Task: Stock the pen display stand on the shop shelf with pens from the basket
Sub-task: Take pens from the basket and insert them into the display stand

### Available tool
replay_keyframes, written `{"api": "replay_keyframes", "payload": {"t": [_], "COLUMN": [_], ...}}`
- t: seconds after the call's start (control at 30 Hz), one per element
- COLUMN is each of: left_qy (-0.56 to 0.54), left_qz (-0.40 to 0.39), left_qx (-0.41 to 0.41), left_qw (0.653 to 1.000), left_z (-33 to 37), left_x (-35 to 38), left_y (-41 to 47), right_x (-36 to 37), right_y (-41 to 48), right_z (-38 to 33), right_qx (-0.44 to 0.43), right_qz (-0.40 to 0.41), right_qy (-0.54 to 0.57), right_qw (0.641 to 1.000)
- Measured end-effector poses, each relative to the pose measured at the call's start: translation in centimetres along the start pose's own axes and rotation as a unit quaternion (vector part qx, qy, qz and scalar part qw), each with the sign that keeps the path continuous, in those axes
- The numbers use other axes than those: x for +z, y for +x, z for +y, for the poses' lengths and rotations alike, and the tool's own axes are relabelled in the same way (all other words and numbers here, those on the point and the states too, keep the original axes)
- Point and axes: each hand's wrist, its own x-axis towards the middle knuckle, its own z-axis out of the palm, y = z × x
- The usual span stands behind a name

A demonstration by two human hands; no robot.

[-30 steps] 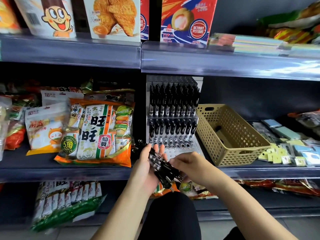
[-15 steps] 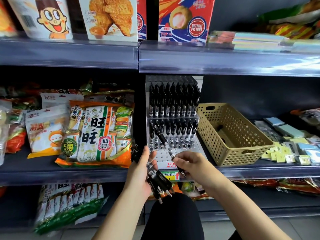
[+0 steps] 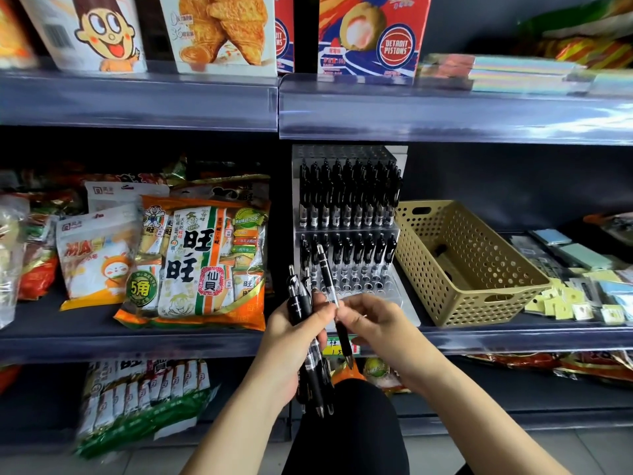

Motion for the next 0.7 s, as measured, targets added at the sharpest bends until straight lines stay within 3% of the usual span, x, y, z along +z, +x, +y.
{"api": "replay_keyframes", "payload": {"t": [0.17, 0.33, 0.53, 0.7], "left_qy": [0.079, 0.099, 0.086, 0.021], "left_qz": [-0.064, -0.107, -0.066, 0.050], "left_qx": [-0.015, 0.001, 0.000, -0.031], "left_qw": [0.995, 0.989, 0.994, 0.998], "left_z": [-0.4, -0.5, -0.6, -0.4], "left_x": [-0.5, -0.7, -1.5, -2.8], "left_y": [0.0, 0.0, 0.8, 1.5], "right_x": [-0.4, -0.5, -0.2, -0.9], "right_y": [0.8, 1.5, 2.2, 3.8], "right_z": [-0.5, -0.7, -1.4, -3.2], "right_qx": [0.037, 0.047, 0.018, -0.071], "right_qz": [0.059, 0.058, 0.092, 0.167], "right_qy": [0.095, 0.141, 0.205, 0.123], "right_qw": [0.993, 0.987, 0.974, 0.976]}}
